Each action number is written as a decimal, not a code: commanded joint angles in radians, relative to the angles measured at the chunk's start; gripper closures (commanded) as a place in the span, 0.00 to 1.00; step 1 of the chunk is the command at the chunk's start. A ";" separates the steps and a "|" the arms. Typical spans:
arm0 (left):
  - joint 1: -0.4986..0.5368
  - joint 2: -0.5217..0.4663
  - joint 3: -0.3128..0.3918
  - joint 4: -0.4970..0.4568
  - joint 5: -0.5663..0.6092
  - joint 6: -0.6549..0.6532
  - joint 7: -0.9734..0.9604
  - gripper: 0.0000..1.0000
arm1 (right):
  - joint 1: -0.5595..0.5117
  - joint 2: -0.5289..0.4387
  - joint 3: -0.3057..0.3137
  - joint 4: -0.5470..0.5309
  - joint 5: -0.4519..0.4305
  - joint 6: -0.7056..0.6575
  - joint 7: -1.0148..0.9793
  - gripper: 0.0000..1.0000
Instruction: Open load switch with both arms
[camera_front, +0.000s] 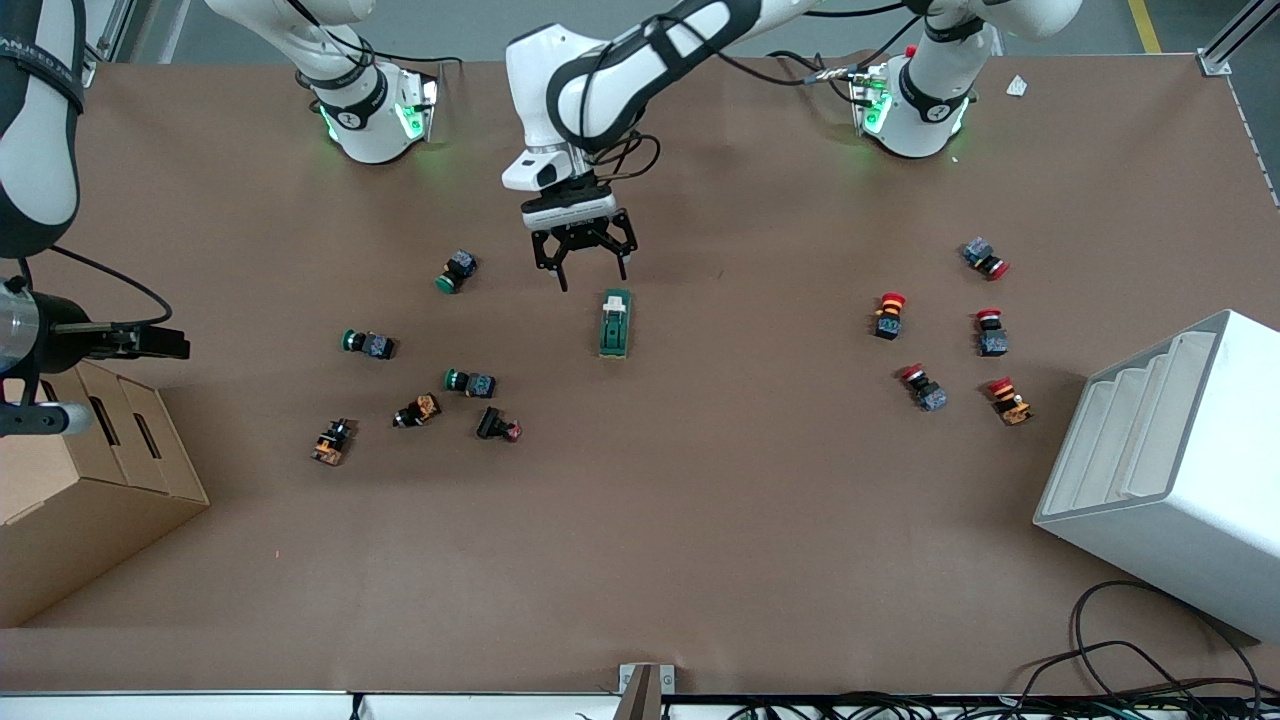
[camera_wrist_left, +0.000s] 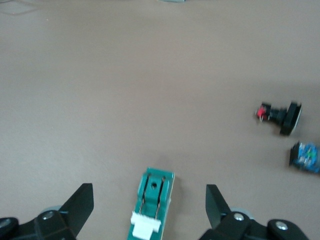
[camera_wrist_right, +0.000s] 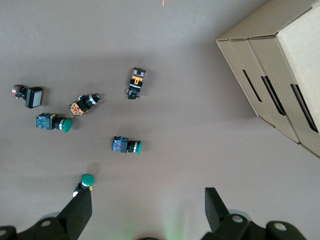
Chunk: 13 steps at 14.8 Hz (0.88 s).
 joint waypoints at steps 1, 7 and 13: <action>0.039 -0.031 -0.004 0.047 -0.114 0.006 0.096 0.01 | -0.010 -0.056 0.009 -0.026 0.014 -0.025 -0.010 0.00; 0.218 -0.141 -0.002 0.115 -0.389 0.005 0.464 0.01 | -0.008 -0.119 0.012 -0.095 0.022 -0.024 -0.011 0.00; 0.382 -0.238 -0.004 0.169 -0.576 -0.174 0.913 0.01 | 0.024 -0.211 -0.002 -0.185 0.022 0.019 -0.017 0.00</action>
